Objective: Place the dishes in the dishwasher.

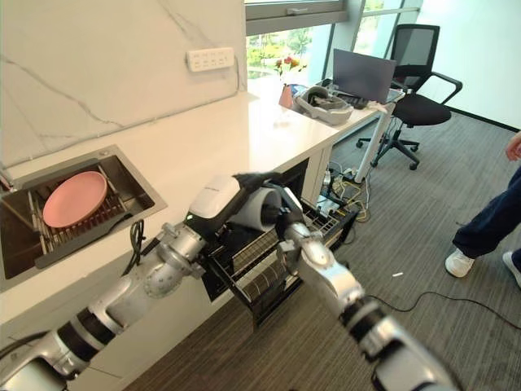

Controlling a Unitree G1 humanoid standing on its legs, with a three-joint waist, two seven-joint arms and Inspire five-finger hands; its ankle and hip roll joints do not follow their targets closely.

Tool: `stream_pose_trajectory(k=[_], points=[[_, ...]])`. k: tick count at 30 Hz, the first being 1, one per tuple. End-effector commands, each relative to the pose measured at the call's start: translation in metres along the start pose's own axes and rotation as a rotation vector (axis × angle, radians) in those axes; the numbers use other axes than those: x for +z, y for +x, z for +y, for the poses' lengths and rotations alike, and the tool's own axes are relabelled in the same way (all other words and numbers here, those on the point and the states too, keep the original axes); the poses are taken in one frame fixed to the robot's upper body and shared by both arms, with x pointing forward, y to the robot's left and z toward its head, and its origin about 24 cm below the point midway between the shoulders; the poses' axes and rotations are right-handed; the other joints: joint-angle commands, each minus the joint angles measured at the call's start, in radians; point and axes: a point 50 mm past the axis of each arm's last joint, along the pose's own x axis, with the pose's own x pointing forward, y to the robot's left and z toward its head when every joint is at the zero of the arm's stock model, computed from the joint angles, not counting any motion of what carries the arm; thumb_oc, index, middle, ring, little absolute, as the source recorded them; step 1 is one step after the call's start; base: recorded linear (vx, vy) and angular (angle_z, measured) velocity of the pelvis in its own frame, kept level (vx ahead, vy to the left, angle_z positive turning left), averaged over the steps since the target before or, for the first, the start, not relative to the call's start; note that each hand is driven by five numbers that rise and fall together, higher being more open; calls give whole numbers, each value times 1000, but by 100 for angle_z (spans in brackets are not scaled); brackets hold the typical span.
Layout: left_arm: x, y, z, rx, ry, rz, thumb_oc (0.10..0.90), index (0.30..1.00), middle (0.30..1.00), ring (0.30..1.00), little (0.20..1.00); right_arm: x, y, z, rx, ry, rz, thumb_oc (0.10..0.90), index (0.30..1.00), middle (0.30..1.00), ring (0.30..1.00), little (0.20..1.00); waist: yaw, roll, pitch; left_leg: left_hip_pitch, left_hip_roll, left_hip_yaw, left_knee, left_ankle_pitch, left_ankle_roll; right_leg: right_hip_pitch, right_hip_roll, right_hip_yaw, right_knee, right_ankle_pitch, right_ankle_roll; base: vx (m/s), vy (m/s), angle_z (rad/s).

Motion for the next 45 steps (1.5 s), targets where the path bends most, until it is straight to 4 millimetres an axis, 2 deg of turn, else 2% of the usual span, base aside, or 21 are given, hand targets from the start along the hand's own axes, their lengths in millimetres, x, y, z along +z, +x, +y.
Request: stream_pose_trajectory(k=[1,4,6,9,10,12,13,14,15,20,23,26,27,30,32,33,36,39,41,42,45], points=[[47,42,71,488,7,-328,800,900,900,900,900,54,20,27,119,101,-249,400,300,300,300,300,10,-15,-45,33,36,15,9,-65,-56,79,-83,-47,16,-129,87,0,0,0],[41,34,81,573,26,-296,800,900,900,900,900,56,12,21,108,180,-285,400,300,300,300,300,12,-13,-45,33,36,14,9,-65,-57,81,-84,-49,16,-130,88,0,0,0],[33,25,90,645,36,-259,800,900,900,900,900,68,2,14,87,246,-370,400,300,300,300,300,15,-12,-45,33,37,11,9,-64,-57,81,-84,-52,16,-131,87,0,0,0],[24,13,92,691,-1,-202,800,900,900,900,900,81,-8,4,54,287,-469,400,300,300,300,300,17,-11,-46,32,37,9,9,-63,-58,82,-84,-57,16,-131,86,0,0,0],[19,5,89,709,-68,-153,800,900,900,900,900,96,-18,-1,40,312,-567,400,300,300,300,300,17,-10,-47,31,38,6,9,-63,-57,83,-84,-60,16,-132,86,0,0,0],[19,5,89,708,-71,-152,800,900,900,900,900,96,-18,-1,39,312,-566,400,300,300,300,300,17,-9,-48,31,38,6,9,-63,-57,84,-84,-60,16,-132,86,3,0,2],[16,1,84,714,-144,-119,800,900,900,900,900,105,-25,-3,36,312,-630,400,300,300,300,300,15,-9,-48,31,37,4,9,-63,-56,84,-84,-61,16,-132,86,15,-3,6],[15,-4,75,718,-342,-77,800,900,900,900,900,115,-36,-8,7,361,-729,400,300,300,300,300,14,-7,-47,28,37,0,9,-63,-53,85,-85,-62,16,-134,85,19,-6,9],[13,-6,71,714,-402,-49,800,900,900,900,900,120,-42,-10,0,378,-777,400,300,300,300,300,13,-7,-47,27,36,-2,9,-64,-52,86,-85,-64,16,-135,84,21,-8,9],[9,-9,57,625,-521,11,800,900,900,900,900,139,-58,-17,-51,370,-919,400,300,300,300,300,10,-7,-45,23,37,-9,9,-63,-50,89,-86,-69,16,-139,84,9,-3,7],[7,-13,43,535,-673,54,800,900,900,900,900,148,-69,-33,-161,326,-1003,400,300,300,300,300,5,-8,-42,19,36,-16,9,-64,-48,88,-83,-70,16,-141,82,0,0,0],[6,-13,32,455,-816,77,800,900,900,900,900,147,-70,-37,-187,286,-983,400,300,300,300,300,5,-9,-40,17,37,-17,9,-63,-48,87,-81,-71,16,-141,81,0,0,0],[4,-15,15,335,-980,121,800,900,900,900,900,141,-69,-46,-221,204,-923,400,300,300,300,300,1,-10,-34,15,38,-18,9,-61,-48,85,-78,-70,16,-140,81,0,0,0],[1,-20,2,217,-1038,162,800,900,900,900,900,133,-67,-55,-254,92,-838,400,300,300,300,300,0,-13,-29,14,38,-17,9,-61,-47,83,-76,-68,16,-139,81,-12,-8,0],[-7,-36,-20,36,-1063,256,800,900,900,900,900,120,-65,-72,-294,-141,-658,400,300,300,300,300,-6,-17,-20,13,38,-13,9,-60,-48,78,-76,-65,16,-135,82,0,0,0],[-7,-36,-20,36,-1063,256,800,900,900,900,900,120,-65,-72,-294,-141,-658,400,300,300,300,300,-6,-17,-20,13,38,-13,9,-60,-48,78,-76,-65,16,-135,82,0,0,0],[-17,-64,-54,-136,-1144,423,800,900,900,900,900,97,-63,-87,-304,-288,-447,400,300,300,300,300,-6,-17,-11,12,36,-6,9,-59,-46,73,-74,-63,16,-132,83,-4,0,-1],[-22,-72,-60,-170,-1129,467,800,900,900,900,900,90,-62,-91,-305,-297,-395,400,300,300,300,300,-5,-15,-9,14,36,-5,9,-61,-46,73,-74,-63,16,-132,82,0,0,0],[-36,-88,-64,-180,-1004,560,800,900,900,900,900,73,-57,-101,-328,-340,-290,400,300,300,300,300,8,-16,-5,14,35,-5,9,-61,-45,75,-75,-65,16,-131,83,0,0,0],[-37,-88,-64,-178,-1001,561,800,900,900,900,900,73,-57,-101,-327,-340,-290,400,300,300,300,300,6,-16,-5,15,35,-5,9,-61,-45,76,-75,-65,16,-131,83,0,0,0],[-52,-101,-60,-153,-815,630,800,900,900,900,900,58,-51,-107,-342,-362,-206,400,300,300,300,300,22,-18,0,13,34,-12,9,-58,-47,78,-74,-70,16,-132,81,-3,-2,2]])
